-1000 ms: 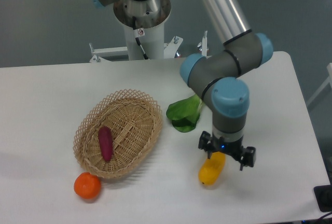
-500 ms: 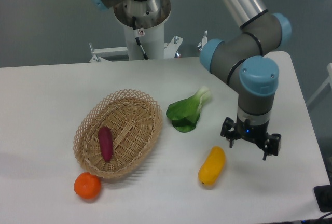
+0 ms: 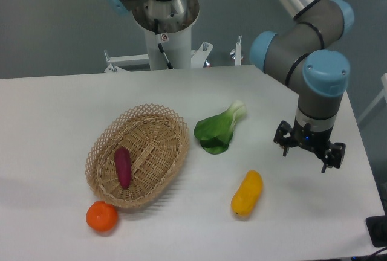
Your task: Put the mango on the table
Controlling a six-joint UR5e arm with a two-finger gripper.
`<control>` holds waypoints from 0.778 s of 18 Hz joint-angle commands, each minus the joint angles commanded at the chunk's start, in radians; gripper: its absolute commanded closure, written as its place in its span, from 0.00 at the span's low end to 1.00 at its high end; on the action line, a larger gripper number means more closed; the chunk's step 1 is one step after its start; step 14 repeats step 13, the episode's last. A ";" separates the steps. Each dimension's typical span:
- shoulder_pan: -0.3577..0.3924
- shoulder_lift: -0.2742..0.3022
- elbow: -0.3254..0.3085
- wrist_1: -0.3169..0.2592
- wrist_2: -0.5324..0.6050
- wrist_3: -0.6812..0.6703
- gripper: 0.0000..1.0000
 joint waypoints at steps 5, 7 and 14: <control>0.000 -0.005 0.012 -0.016 0.000 0.005 0.00; 0.000 -0.005 0.011 -0.016 0.011 0.005 0.00; -0.002 -0.005 0.008 -0.014 0.032 0.005 0.00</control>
